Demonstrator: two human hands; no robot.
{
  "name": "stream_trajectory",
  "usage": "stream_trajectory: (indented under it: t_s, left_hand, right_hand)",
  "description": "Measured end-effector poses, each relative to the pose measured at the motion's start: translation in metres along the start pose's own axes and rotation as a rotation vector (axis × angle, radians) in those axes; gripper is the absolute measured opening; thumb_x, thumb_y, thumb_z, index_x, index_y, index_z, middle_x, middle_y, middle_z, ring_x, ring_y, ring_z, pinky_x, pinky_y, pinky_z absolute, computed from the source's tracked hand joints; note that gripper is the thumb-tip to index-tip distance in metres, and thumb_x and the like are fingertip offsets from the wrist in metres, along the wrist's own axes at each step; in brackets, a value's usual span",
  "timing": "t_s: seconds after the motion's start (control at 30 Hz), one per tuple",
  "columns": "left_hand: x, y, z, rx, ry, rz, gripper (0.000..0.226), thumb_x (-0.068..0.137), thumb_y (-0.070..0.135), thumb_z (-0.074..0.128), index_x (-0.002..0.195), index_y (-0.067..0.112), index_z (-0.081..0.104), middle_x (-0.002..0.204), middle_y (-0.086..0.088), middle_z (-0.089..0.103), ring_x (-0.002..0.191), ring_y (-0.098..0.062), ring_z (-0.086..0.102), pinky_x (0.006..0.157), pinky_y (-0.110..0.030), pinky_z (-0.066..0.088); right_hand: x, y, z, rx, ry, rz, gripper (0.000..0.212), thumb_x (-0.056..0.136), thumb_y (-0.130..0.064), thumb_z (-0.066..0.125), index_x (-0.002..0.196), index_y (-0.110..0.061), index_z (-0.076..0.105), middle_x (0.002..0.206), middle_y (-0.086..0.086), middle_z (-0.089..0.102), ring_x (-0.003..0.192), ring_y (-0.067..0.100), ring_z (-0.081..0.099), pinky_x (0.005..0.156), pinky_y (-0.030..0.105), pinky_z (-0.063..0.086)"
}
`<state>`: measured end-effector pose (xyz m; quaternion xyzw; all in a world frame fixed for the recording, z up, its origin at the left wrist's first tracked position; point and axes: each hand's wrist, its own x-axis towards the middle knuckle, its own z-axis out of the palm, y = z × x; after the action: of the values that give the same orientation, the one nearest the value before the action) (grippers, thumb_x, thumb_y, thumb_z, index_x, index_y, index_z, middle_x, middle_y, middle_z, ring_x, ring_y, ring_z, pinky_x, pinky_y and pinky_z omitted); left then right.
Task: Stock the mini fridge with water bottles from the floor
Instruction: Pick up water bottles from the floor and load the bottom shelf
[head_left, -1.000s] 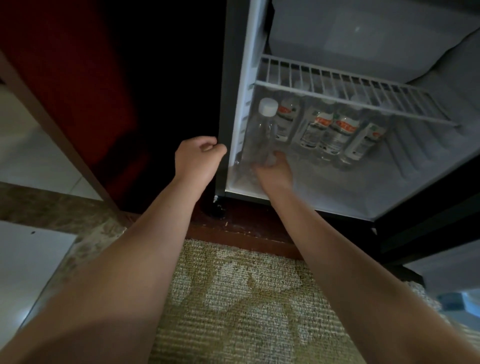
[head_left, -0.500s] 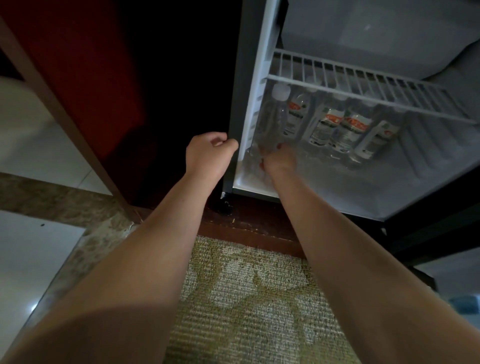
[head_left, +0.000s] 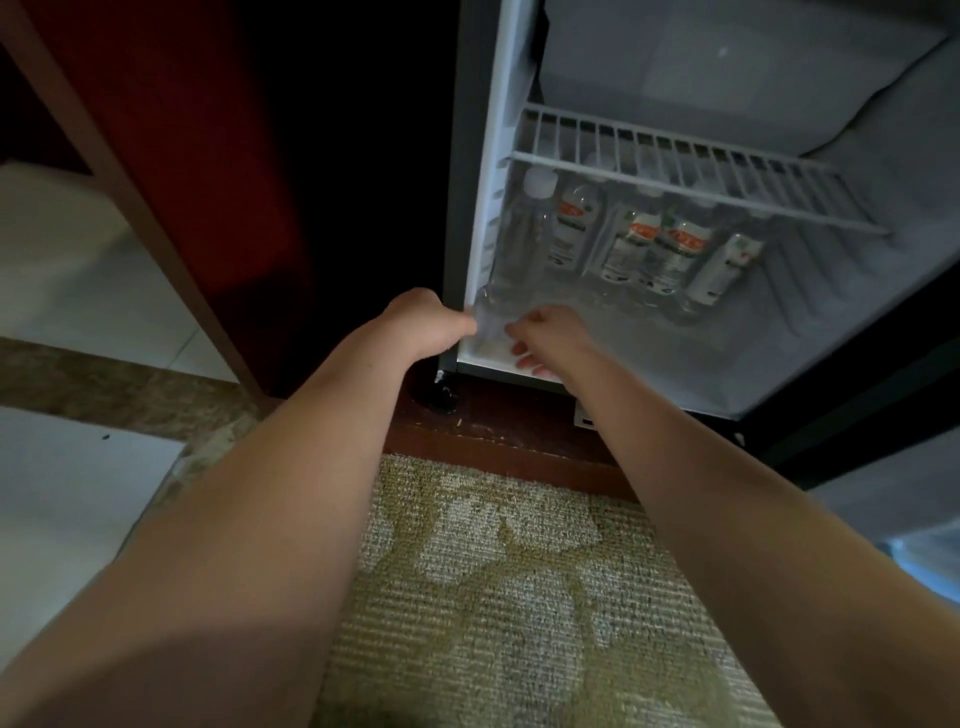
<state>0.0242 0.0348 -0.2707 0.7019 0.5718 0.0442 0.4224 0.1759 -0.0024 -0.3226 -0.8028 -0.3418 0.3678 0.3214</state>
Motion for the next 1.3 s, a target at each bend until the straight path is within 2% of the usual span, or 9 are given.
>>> stream_trajectory:
  t_s: [0.17, 0.27, 0.53, 0.73, 0.87, 1.03, 1.13, 1.23, 1.3]
  left_hand:
    - [-0.029, 0.012, -0.014, 0.030, -0.080, -0.027, 0.046, 0.089, 0.037, 0.057, 0.129, 0.014, 0.050, 0.117, -0.004, 0.060, 0.099, -0.020, 0.061, 0.091, -0.041, 0.050]
    - [-0.055, 0.018, -0.024, 0.007, -0.030, -0.016, 0.045, 0.090, 0.036, 0.057, 0.128, 0.012, 0.050, 0.118, -0.004, 0.059, 0.097, -0.019, 0.061, 0.086, -0.038, 0.049]
    - [-0.146, 0.033, -0.039, 0.028, -0.012, 0.022, 0.043, 0.091, 0.034, 0.056, 0.126, 0.009, 0.052, 0.120, -0.007, 0.060, 0.096, -0.021, 0.062, 0.078, -0.036, 0.048]
    - [-0.226, 0.080, -0.021, 0.141, -0.021, 0.172, 0.036, 0.089, 0.033, 0.055, 0.110, 0.003, 0.061, 0.112, -0.015, 0.065, 0.101, -0.029, 0.064, 0.078, -0.035, 0.048]
    - [-0.273, 0.117, 0.014, 0.186, -0.078, 0.299, 0.021, 0.088, 0.033, 0.055, 0.088, 0.013, 0.054, 0.094, -0.010, 0.062, 0.079, -0.023, 0.055, 0.066, -0.030, 0.040]
    - [-0.334, 0.158, 0.084, 0.216, -0.171, 0.435, 0.016, 0.091, 0.029, 0.053, 0.086, 0.014, 0.053, 0.088, -0.009, 0.051, 0.078, -0.021, 0.051, 0.064, -0.030, 0.037]
    - [-0.369, 0.170, 0.140, 0.257, -0.251, 0.476, 0.018, 0.091, 0.025, 0.053, 0.086, 0.008, 0.057, 0.090, -0.013, 0.056, 0.081, -0.023, 0.055, 0.061, -0.029, 0.035]
    - [-0.405, 0.175, 0.201, 0.330, -0.348, 0.533, 0.031, 0.090, 0.024, 0.054, 0.097, -0.004, 0.066, 0.103, -0.022, 0.065, 0.100, -0.031, 0.063, 0.067, -0.029, 0.036]
    - [-0.432, 0.173, 0.240, 0.372, -0.424, 0.581, 0.028, 0.090, 0.024, 0.056, 0.092, -0.001, 0.068, 0.092, -0.020, 0.065, 0.099, -0.032, 0.064, 0.068, -0.027, 0.039]
  right_hand:
    - [-0.051, -0.017, -0.029, -0.112, -0.178, -0.005, 0.023, 0.095, -0.027, 0.055, 0.112, -0.012, 0.054, 0.089, 0.003, 0.063, 0.070, 0.015, 0.061, 0.068, 0.027, 0.048]
    - [-0.085, -0.036, -0.041, -0.174, -0.195, -0.060, 0.028, 0.095, -0.029, 0.054, 0.117, -0.011, 0.054, 0.088, 0.002, 0.063, 0.076, 0.017, 0.063, 0.074, 0.030, 0.050]
    - [-0.193, -0.066, -0.070, -0.274, -0.189, -0.110, 0.031, 0.095, -0.030, 0.053, 0.117, -0.009, 0.057, 0.096, 0.007, 0.065, 0.077, 0.020, 0.064, 0.068, 0.028, 0.050]
    - [-0.274, -0.042, -0.126, -0.155, 0.046, -0.096, 0.029, 0.093, -0.028, 0.055, 0.111, -0.006, 0.061, 0.092, 0.010, 0.070, 0.072, 0.022, 0.065, 0.070, 0.032, 0.053]
    - [-0.326, -0.004, -0.168, -0.054, 0.194, -0.032, 0.015, 0.092, -0.027, 0.054, 0.098, -0.014, 0.056, 0.091, 0.010, 0.071, 0.068, 0.020, 0.065, 0.068, 0.033, 0.054]
    - [-0.388, 0.065, -0.219, 0.058, 0.350, 0.086, 0.014, 0.089, -0.024, 0.054, 0.082, -0.014, 0.059, 0.086, 0.010, 0.071, 0.069, 0.023, 0.067, 0.066, 0.032, 0.052]
    - [-0.425, 0.121, -0.241, 0.065, 0.482, 0.150, 0.018, 0.081, -0.024, 0.055, 0.082, -0.009, 0.065, 0.089, 0.013, 0.072, 0.084, 0.032, 0.069, 0.079, 0.039, 0.057]
    - [-0.461, 0.184, -0.255, 0.122, 0.556, 0.250, 0.015, 0.080, -0.026, 0.058, 0.076, -0.014, 0.065, 0.089, 0.013, 0.072, 0.087, 0.033, 0.068, 0.083, 0.042, 0.056]
    - [-0.487, 0.223, -0.259, 0.164, 0.570, 0.323, 0.019, 0.082, -0.029, 0.060, 0.068, -0.017, 0.059, 0.089, 0.013, 0.072, 0.088, 0.032, 0.068, 0.081, 0.041, 0.056]
